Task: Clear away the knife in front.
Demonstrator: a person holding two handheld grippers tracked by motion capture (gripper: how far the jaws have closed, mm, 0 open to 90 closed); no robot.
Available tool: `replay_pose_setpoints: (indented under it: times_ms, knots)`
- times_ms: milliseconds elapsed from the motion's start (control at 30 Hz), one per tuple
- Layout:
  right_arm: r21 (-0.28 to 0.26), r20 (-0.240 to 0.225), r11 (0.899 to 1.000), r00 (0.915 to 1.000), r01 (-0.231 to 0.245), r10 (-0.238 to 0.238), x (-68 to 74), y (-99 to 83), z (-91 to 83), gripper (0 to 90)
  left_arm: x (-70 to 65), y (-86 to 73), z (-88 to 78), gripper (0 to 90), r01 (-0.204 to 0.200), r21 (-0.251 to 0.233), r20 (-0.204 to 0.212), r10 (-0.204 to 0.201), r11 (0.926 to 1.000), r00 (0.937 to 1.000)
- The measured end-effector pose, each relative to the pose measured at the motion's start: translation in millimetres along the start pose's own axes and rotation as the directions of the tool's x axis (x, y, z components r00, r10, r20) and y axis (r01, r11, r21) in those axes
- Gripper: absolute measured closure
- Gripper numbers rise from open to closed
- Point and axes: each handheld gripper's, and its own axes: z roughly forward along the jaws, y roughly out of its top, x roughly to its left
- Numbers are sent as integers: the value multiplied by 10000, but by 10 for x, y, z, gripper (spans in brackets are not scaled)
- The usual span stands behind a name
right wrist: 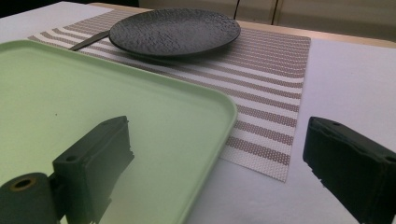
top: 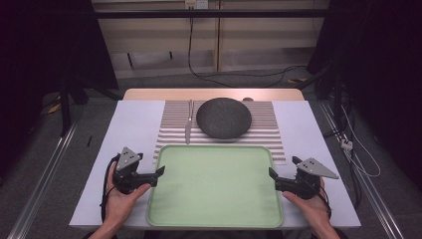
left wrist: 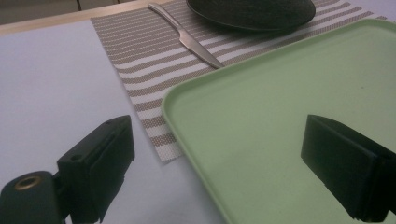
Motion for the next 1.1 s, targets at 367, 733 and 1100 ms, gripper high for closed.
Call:
replay_pose_setpoints:
  times_ms: [367, 733, 1100]
  knots:
    - [-18, -162, 9999, 9998, 134, -134, 21, 16, 25, 71, 47, 236, 197, 119, 69, 24, 14, -69, 10000, 10000]
    - [93, -196, 9998, 9997, 173, -171, 13, 14, 45, 71, 139, 408, 449, 135, 113, 261, -195, -108, 9996, 9998]
    - [153, -321, 9997, 9993, 180, -175, 25, 24, 68, 65, 142, 684, 791, 161, 266, 998, 148, -282, 9947, 9995]
